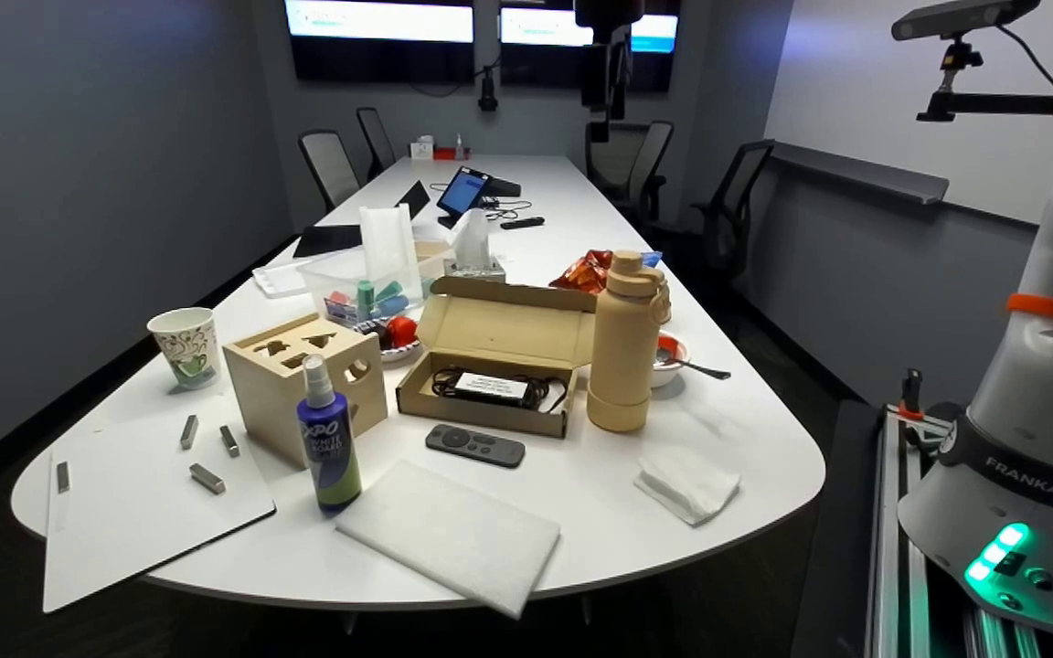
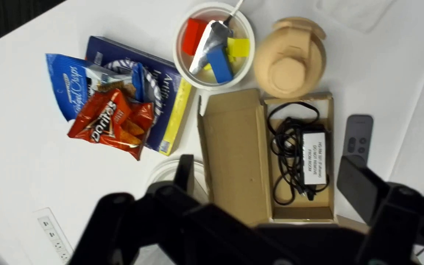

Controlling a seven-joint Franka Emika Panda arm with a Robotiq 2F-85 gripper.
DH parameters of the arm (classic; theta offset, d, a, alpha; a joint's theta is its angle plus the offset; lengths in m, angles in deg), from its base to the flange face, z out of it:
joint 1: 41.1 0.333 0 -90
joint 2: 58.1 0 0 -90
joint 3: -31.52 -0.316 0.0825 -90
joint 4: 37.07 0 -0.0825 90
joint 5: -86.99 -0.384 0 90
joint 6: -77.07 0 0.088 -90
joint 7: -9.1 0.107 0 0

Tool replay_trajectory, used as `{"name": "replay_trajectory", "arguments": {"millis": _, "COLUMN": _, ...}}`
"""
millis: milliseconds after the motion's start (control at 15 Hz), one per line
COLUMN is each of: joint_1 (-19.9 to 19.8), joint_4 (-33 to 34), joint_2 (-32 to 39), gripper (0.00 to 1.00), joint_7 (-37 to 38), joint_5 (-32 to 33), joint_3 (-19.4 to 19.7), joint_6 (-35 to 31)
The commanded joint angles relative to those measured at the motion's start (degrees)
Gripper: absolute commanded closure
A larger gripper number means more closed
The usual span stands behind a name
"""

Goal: Remove the lid from the bottle and place it on the table

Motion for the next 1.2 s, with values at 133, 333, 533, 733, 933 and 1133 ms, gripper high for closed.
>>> {"name": "replay_trajectory", "arguments": {"millis": 133, "joint_1": 3.95, "joint_4": 6.18, "joint_2": 9.82, "gripper": 0.00, "joint_7": 11.24, "joint_5": -4.09, "joint_3": -5.07, "joint_6": -3.85}}
{"name": "replay_trajectory", "arguments": {"millis": 333, "joint_1": 6.06, "joint_4": 9.02, "joint_2": 15.45, "gripper": 0.00, "joint_7": 18.15, "joint_5": -2.32, "joint_3": -7.85, "joint_6": -6.82}}
{"name": "replay_trajectory", "arguments": {"millis": 533, "joint_1": 8.35, "joint_4": 11.64, "joint_2": 20.87, "gripper": 0.00, "joint_7": 22.40, "joint_5": -2.00, "joint_3": -9.20, "joint_6": -9.51}}
{"name": "replay_trajectory", "arguments": {"millis": 733, "joint_1": 10.54, "joint_4": 13.95, "joint_2": 24.99, "gripper": 0.00, "joint_7": 23.08, "joint_5": -3.42, "joint_3": -9.52, "joint_6": -11.13}}
{"name": "replay_trajectory", "arguments": {"millis": 933, "joint_1": 11.26, "joint_4": 12.07, "joint_2": 24.30, "gripper": 0.00, "joint_7": 22.76, "joint_5": -3.03, "joint_3": -8.83, "joint_6": -11.40}}
{"name": "replay_trajectory", "arguments": {"millis": 1133, "joint_1": 11.40, "joint_4": 12.54, "joint_2": 24.88, "gripper": 0.00, "joint_7": 23.85, "joint_5": -3.73, "joint_3": -8.78, "joint_6": -11.80}}
